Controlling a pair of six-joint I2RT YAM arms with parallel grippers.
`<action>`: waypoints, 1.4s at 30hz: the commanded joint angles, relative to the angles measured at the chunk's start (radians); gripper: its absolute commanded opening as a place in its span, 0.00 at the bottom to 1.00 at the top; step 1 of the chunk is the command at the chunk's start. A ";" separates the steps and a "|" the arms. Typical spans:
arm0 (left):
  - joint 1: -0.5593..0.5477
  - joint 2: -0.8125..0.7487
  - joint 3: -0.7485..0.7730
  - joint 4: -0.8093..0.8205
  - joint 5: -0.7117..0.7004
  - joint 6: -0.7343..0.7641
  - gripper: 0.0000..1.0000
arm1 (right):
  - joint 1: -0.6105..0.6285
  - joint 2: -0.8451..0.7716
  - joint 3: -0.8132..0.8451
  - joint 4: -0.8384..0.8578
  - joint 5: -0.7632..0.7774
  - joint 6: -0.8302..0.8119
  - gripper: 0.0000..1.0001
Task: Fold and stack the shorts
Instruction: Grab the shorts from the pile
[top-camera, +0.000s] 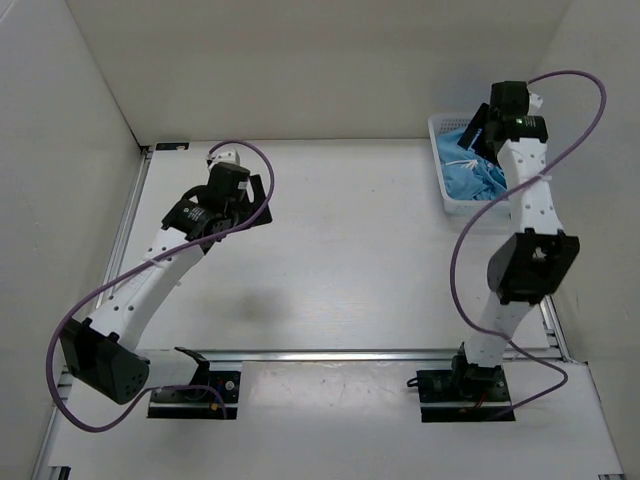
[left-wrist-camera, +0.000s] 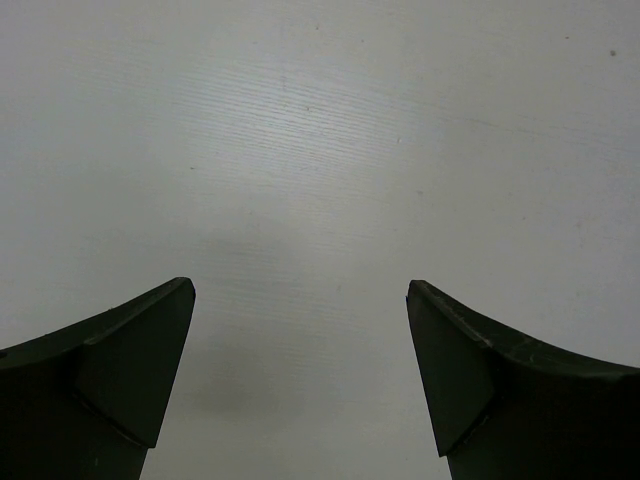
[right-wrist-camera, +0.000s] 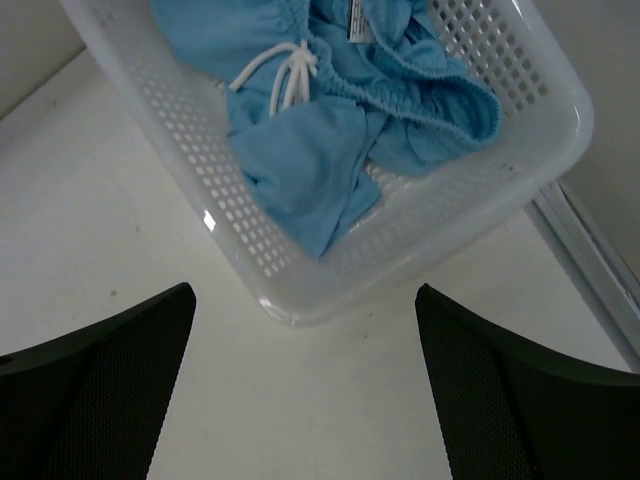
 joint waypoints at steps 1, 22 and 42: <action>0.013 -0.002 0.030 -0.001 -0.002 0.031 0.99 | -0.010 0.196 0.208 -0.104 -0.091 -0.057 0.94; 0.010 0.172 0.128 -0.119 -0.093 0.048 0.99 | -0.223 0.669 0.626 0.086 -0.465 0.083 0.05; 0.010 0.098 0.099 -0.139 -0.053 0.008 0.99 | -0.223 0.500 0.430 0.037 -0.502 -0.015 0.99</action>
